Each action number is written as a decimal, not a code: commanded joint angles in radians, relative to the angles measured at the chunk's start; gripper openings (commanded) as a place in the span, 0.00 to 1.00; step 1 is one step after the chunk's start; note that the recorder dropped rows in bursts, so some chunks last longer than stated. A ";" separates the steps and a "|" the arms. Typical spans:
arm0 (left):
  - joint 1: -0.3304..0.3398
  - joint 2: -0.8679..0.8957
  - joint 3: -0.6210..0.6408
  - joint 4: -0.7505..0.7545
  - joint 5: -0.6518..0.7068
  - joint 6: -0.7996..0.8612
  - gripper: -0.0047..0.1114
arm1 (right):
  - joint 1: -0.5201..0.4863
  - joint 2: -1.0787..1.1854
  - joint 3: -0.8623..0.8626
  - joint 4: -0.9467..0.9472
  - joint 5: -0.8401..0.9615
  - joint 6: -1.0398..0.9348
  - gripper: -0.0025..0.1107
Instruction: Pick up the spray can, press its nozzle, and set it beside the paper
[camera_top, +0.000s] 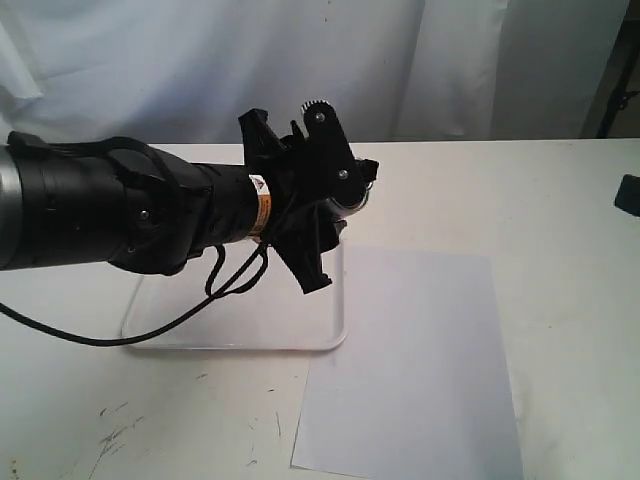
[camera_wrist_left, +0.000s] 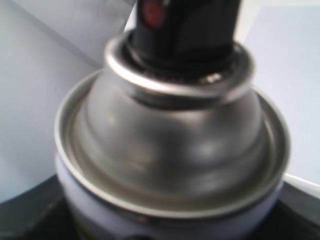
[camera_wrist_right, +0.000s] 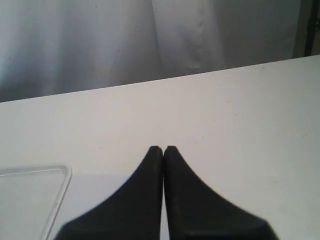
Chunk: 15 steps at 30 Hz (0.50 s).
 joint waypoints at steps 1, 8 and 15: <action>-0.006 0.024 -0.026 -0.004 0.010 0.086 0.04 | 0.006 0.003 -0.006 -0.002 -0.024 -0.085 0.02; -0.006 0.103 -0.048 -0.031 0.036 0.158 0.04 | 0.006 0.059 -0.006 -0.009 -0.087 -0.166 0.02; -0.041 0.127 -0.060 -0.086 0.118 0.203 0.04 | 0.006 0.155 -0.006 0.028 -0.083 -0.063 0.02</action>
